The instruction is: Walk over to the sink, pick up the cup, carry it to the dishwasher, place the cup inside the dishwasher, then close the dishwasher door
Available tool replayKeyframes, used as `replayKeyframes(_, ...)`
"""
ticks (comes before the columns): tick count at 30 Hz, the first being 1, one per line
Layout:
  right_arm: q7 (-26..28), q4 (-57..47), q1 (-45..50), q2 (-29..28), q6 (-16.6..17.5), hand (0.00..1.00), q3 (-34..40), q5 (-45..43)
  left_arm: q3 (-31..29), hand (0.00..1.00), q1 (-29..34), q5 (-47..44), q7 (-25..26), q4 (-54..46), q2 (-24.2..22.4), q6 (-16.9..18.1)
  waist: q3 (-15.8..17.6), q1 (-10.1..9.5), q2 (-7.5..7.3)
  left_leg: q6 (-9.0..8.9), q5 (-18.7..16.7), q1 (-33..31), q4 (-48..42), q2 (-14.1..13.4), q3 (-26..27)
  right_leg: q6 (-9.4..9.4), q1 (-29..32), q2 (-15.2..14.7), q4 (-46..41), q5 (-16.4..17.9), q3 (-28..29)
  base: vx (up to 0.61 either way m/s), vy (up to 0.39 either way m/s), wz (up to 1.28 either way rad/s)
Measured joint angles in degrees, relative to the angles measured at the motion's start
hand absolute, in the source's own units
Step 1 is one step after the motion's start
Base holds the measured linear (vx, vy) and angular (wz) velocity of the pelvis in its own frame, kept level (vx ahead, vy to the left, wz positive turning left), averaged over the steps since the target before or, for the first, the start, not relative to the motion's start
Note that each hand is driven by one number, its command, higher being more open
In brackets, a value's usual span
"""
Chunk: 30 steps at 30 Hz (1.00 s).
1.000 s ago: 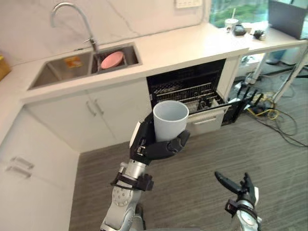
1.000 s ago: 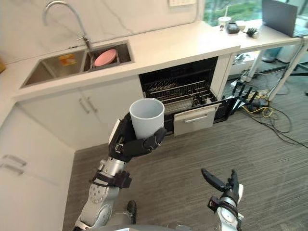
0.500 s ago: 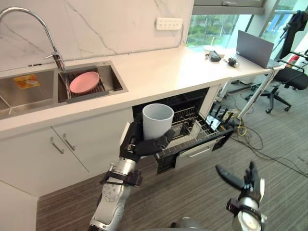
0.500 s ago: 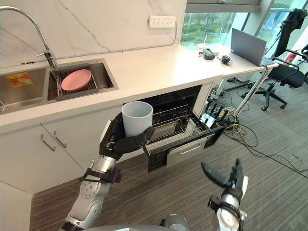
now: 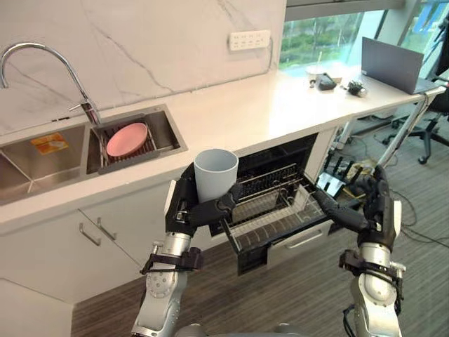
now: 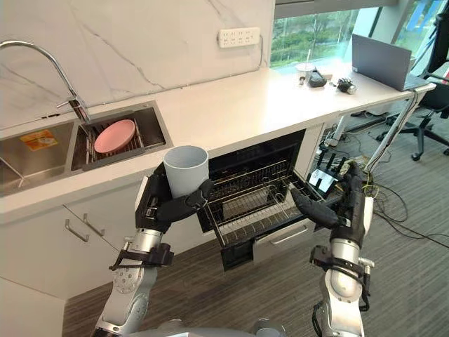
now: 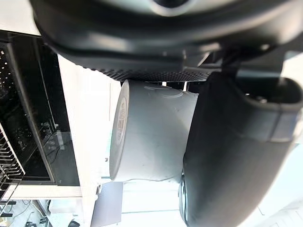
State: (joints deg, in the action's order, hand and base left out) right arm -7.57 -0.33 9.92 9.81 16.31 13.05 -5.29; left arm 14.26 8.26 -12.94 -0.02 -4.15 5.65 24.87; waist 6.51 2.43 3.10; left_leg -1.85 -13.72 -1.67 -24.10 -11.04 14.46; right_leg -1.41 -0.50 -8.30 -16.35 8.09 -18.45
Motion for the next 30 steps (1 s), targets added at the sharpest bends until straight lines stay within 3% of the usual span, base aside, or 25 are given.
replayKeyframes(1, 0.86, -0.02, 0.0, 0.42, 0.0, 1.0, 0.02, -0.29, 0.16, 0.0, 0.01, 0.69, 0.19, 0.01, -0.22, 0.24, -0.26, -0.01, 0.41, -0.1, 3.41, 1.12, 5.46, 0.15, -0.51, -0.54, 0.12, -0.13, 0.39, -0.33, 0.17, 0.13, 0.211, -0.11)
replayKeyframes(2, 2.5, 0.09, -0.22, 1.59, -0.13, 1.0, 0.06, -1.19, 0.57, 0.0, 0.01, 1.6, 0.55, 0.04, -0.44, 0.88, -1.16, -0.16, 1.76, -4.54, 8.86, 2.93, 13.17, 0.65, -3.41, -1.68, 0.81, 0.15, 1.02, -0.83, 1.15, 0.14, 0.24, -0.11)
replayKeyframes(5, 6.37, -0.14, 0.04, 0.88, -0.28, 1.0, 0.12, -7.29, 0.88, 0.0, 0.08, 1.74, 0.64, 0.07, 1.04, 1.82, -2.01, 0.6, 0.08, -3.0, 12.16, 5.59, 21.17, 4.69, -3.22, -4.21, 0.39, -2.39, 4.76, -2.98, 2.77, 0.1, 0.232, 0.09)
replayKeyframes(12, 9.58, -0.7, -0.52, -0.8, -0.38, 1.0, -0.07, -15.04, 2.39, 0.0, 0.26, 1.75, -1.61, -0.03, 2.15, 1.6, -1.41, 0.2, -1.17, -2.01, 12.55, 8.95, 24.22, 7.13, -2.18, -5.82, -1.85, -4.1, 6.73, -4.4, 3.93, 0.01, 0.08, -0.07)
replayKeyframes(17, 9.55, -5.47, -0.47, -0.87, -0.52, 1.0, -0.93, -20.6, 5.1, 0.0, -0.8, 5.64, -0.67, -0.05, 2.2, -3.15, -1.07, 0.99, -1.72, -1.09, 11.66, 8.91, 24.04, 8.53, -0.17, -6.07, 0.11, -5.49, 5.32, -4.68, 5.54, -0.06, 0.074, -0.19)
replayKeyframes(23, 15.56, -11.42, -2.27, -0.69, -0.56, 1.0, -6.55, -25.36, 3.61, 0.0, -6.49, 16.39, 8.33, 3.08, 2.64, -5.51, 0.38, 1.22, -4.56, -0.69, 11.48, 8.84, 22.56, 8.35, 2.16, -5.95, 1.4, -4.91, 5.57, -5.74, 7.34, -0.05, 0.027, -0.21)
replayKeyframes(27, 21.08, -11.96, -5.63, 0.34, -0.94, 1.0, -9.13, -29.03, 0.8, 0.0, -8.8, 22.28, 14.31, 5.14, 3.51, -5.82, 0.33, 1.01, -4.57, -0.8, 11.08, 9.07, 22.01, 7.37, 4.25, -6.04, -1.89, -2.91, 13.76, -10.62, 8.75, 0.01, 0.013, -0.29)
replayKeyframes(30, 23.49, -12.03, -5.98, 1.6, -3.27, 1.0, -9.77, -29.43, -1.56, 0.0, -8.86, 23.73, 18.11, 5.21, 3.56, -5.82, 0.32, 0.52, -4.55, -0.86, 10.49, 10.19, 21.77, 7.11, 5.69, -6.06, -3.21, -2.4, 15.83, -11.73, 9.95, 0.0, 0.012, -0.26)
